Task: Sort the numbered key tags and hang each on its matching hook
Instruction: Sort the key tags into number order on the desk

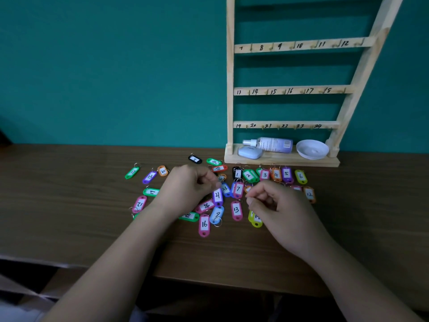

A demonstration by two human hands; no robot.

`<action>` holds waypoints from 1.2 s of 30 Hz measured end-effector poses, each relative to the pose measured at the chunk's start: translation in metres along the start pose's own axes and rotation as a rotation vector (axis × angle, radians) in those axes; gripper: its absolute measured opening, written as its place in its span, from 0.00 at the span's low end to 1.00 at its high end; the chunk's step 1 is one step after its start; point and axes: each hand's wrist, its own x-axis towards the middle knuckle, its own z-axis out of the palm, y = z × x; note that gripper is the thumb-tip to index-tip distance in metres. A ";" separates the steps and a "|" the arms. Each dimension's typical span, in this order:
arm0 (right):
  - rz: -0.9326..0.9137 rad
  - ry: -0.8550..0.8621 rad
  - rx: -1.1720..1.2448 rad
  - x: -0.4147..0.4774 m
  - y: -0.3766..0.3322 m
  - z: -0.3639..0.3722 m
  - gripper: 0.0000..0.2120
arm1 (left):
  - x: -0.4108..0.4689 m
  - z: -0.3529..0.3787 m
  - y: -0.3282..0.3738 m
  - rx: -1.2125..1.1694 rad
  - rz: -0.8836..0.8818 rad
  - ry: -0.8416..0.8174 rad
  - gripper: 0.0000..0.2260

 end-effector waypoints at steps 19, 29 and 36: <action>-0.007 0.007 -0.041 -0.003 -0.002 -0.001 0.06 | -0.029 -0.022 0.021 0.078 0.068 -0.315 0.09; -0.019 0.010 -0.038 -0.003 -0.003 -0.001 0.05 | -0.035 -0.020 0.025 0.116 0.122 -0.385 0.05; -0.083 -0.110 0.050 -0.006 -0.007 0.000 0.10 | -0.036 -0.023 0.044 -0.216 0.109 -0.267 0.05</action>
